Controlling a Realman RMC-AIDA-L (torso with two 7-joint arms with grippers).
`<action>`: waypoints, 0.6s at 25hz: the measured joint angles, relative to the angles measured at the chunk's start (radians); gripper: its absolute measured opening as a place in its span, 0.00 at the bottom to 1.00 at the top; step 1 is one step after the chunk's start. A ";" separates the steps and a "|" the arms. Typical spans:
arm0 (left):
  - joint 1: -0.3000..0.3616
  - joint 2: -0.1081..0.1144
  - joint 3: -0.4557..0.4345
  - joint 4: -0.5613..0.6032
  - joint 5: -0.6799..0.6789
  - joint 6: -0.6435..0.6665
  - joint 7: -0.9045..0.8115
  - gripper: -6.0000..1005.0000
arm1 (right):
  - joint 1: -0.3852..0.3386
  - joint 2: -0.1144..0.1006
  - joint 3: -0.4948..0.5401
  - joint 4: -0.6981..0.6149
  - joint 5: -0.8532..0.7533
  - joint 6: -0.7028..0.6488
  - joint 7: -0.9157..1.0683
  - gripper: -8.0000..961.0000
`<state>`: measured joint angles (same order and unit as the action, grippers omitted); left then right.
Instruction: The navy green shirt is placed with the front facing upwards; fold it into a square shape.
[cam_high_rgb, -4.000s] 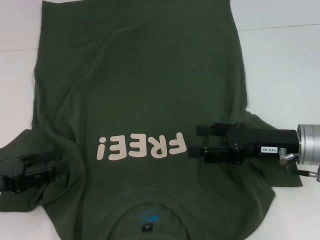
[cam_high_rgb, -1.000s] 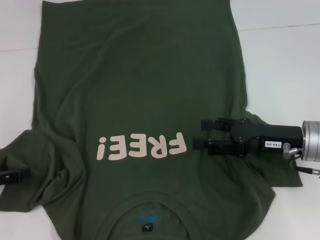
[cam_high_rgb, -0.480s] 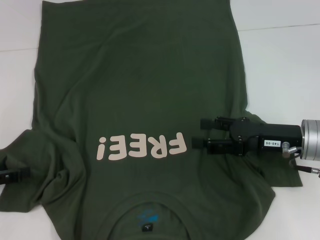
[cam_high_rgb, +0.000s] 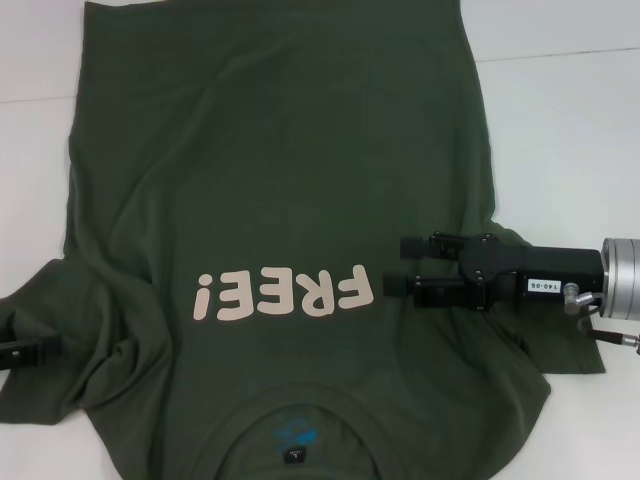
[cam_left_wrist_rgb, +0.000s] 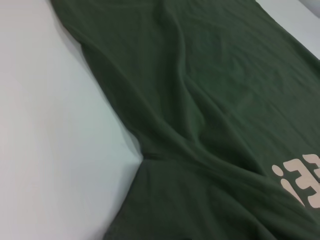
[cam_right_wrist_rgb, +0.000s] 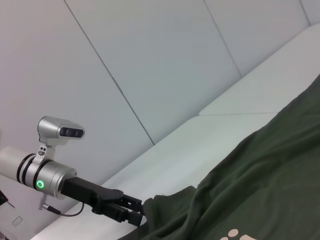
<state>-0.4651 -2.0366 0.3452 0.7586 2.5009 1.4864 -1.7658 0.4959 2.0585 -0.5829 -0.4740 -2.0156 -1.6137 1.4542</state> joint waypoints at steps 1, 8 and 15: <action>0.000 0.000 0.000 -0.002 0.000 0.002 0.000 0.79 | 0.000 0.000 0.000 0.000 0.000 0.000 0.000 0.95; -0.002 -0.008 0.040 -0.010 -0.006 0.010 0.002 0.79 | 0.001 0.000 0.001 0.000 0.000 0.002 0.000 0.95; -0.005 -0.015 0.049 -0.010 -0.016 0.012 0.003 0.79 | 0.000 0.000 0.002 0.000 0.000 0.004 0.000 0.95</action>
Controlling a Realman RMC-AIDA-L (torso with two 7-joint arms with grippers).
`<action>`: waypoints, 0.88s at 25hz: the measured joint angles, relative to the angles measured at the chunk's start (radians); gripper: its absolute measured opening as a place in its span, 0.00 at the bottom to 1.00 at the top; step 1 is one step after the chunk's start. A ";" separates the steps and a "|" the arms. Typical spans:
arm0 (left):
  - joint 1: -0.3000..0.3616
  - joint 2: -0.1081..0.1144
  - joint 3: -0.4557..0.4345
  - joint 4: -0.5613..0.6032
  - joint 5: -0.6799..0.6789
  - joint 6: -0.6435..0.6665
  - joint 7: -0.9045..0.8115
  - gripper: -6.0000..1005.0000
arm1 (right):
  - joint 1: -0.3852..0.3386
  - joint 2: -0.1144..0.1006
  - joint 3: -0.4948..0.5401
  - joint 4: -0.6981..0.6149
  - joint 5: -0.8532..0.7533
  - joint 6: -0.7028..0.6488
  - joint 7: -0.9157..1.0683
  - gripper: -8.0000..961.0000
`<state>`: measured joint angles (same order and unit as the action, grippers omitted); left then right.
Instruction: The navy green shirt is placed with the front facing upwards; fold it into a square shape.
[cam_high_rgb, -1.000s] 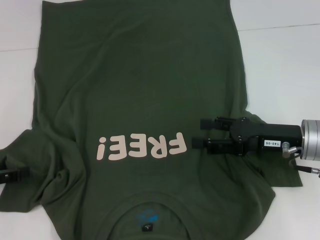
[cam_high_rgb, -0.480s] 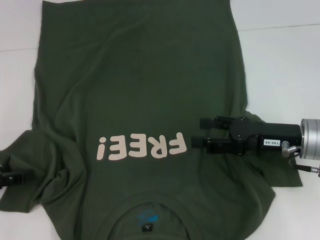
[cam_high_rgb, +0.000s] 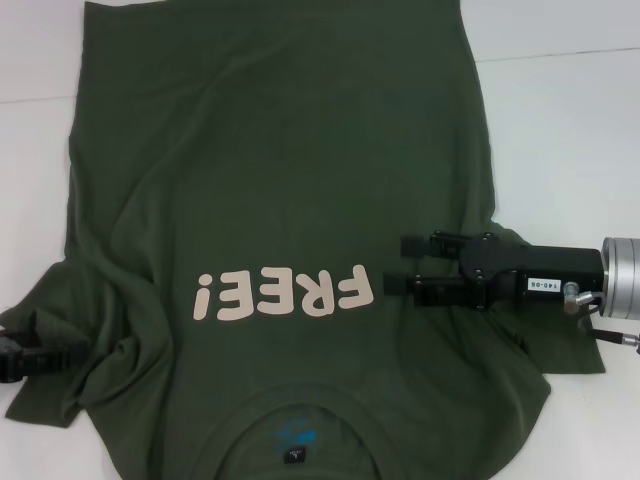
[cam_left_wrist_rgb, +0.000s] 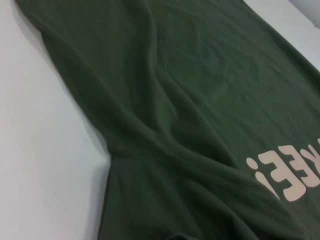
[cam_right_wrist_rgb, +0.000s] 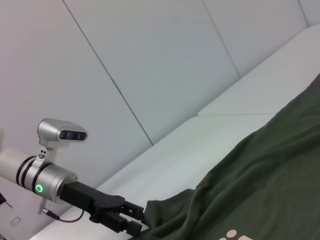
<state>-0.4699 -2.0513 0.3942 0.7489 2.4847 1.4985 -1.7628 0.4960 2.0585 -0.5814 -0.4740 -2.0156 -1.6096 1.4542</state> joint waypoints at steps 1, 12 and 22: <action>0.000 0.000 0.000 0.001 -0.004 0.001 0.002 0.79 | -0.001 0.000 0.000 0.000 0.000 0.001 0.000 0.95; -0.003 0.002 0.001 0.004 -0.048 -0.006 0.011 0.79 | -0.001 0.000 0.000 0.000 0.000 0.002 0.000 0.95; -0.005 0.002 0.002 0.000 -0.038 -0.029 0.016 0.79 | -0.002 0.000 0.009 0.000 0.000 0.002 0.000 0.95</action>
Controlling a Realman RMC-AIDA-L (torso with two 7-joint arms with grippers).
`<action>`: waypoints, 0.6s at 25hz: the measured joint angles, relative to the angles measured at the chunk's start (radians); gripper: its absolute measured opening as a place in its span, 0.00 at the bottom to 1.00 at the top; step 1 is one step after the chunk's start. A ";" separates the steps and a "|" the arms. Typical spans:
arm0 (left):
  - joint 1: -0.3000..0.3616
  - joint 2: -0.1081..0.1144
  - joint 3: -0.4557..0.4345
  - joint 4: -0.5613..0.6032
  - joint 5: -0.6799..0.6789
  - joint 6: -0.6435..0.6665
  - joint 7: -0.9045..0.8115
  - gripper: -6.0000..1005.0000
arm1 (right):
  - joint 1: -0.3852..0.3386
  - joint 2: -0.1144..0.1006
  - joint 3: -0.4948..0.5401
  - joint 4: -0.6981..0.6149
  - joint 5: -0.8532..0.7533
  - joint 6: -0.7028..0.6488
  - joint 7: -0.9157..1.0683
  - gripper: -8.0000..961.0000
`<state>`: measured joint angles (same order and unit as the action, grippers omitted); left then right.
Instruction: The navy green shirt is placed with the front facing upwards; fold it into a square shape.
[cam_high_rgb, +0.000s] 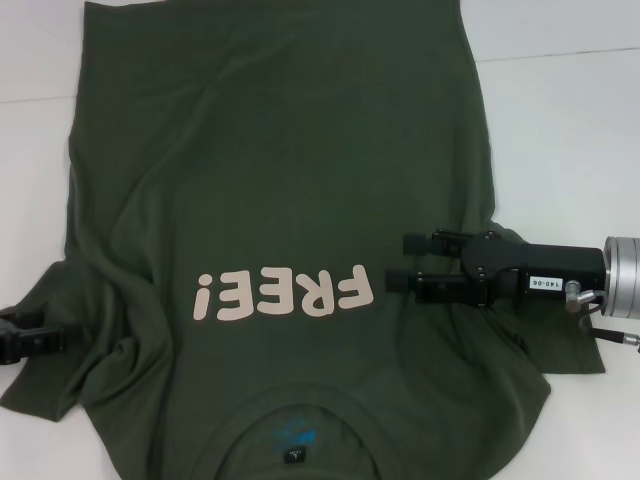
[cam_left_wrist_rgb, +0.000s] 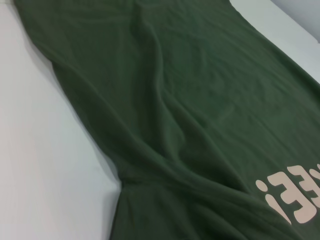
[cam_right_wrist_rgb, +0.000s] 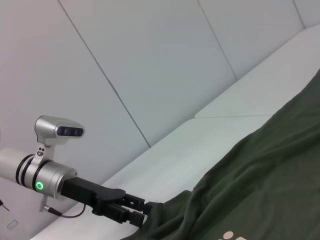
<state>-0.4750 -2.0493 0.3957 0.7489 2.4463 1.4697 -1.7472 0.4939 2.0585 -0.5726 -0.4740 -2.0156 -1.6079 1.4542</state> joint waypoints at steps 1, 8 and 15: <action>0.001 0.000 0.000 0.000 0.001 0.001 0.002 0.79 | 0.000 0.000 0.000 0.000 0.000 0.000 0.000 0.95; 0.014 0.000 0.002 0.003 0.006 0.005 0.008 0.79 | 0.001 0.000 0.002 0.000 0.000 0.000 0.000 0.95; 0.015 -0.001 0.002 0.000 0.015 0.000 0.023 0.79 | 0.003 0.000 0.002 0.000 0.000 0.000 0.000 0.95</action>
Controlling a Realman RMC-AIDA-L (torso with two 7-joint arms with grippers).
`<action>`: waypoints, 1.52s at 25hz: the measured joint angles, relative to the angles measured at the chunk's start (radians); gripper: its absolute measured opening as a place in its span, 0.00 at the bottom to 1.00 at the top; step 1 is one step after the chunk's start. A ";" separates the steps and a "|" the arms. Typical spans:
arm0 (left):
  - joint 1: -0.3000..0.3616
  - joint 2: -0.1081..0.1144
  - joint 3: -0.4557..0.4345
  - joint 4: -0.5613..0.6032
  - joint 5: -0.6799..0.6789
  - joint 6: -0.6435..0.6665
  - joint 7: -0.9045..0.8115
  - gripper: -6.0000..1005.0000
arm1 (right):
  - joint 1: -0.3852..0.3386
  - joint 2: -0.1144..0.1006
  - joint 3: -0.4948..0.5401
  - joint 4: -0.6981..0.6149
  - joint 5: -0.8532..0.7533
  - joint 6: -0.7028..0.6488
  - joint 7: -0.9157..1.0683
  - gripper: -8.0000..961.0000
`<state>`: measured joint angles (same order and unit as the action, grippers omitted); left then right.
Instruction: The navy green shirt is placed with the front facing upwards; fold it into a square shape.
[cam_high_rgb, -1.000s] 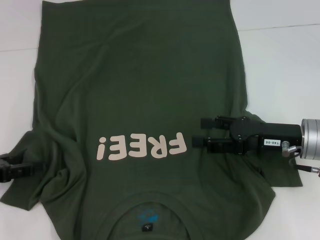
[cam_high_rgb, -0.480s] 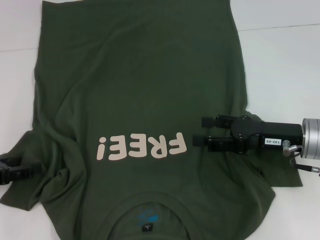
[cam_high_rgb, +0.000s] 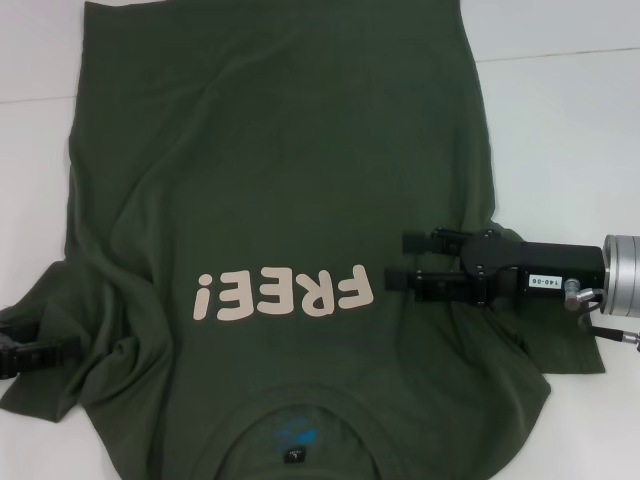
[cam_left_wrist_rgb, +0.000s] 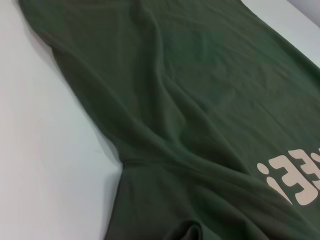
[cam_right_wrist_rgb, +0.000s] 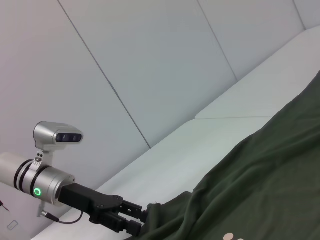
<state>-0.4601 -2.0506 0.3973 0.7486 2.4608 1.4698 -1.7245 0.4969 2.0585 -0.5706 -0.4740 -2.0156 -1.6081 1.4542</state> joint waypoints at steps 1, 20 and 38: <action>0.000 0.000 0.000 0.000 0.000 0.000 0.001 0.79 | 0.000 0.000 0.000 0.000 0.000 0.000 0.000 0.95; -0.010 -0.003 0.026 0.000 -0.008 0.032 0.009 0.79 | 0.000 0.000 0.002 0.000 0.000 0.002 0.000 0.95; -0.012 -0.005 0.013 0.003 -0.019 0.026 -0.002 0.78 | 0.002 0.000 0.014 0.000 0.001 0.002 0.000 0.95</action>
<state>-0.4722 -2.0556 0.4106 0.7519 2.4419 1.4960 -1.7264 0.4986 2.0585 -0.5567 -0.4740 -2.0147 -1.6066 1.4542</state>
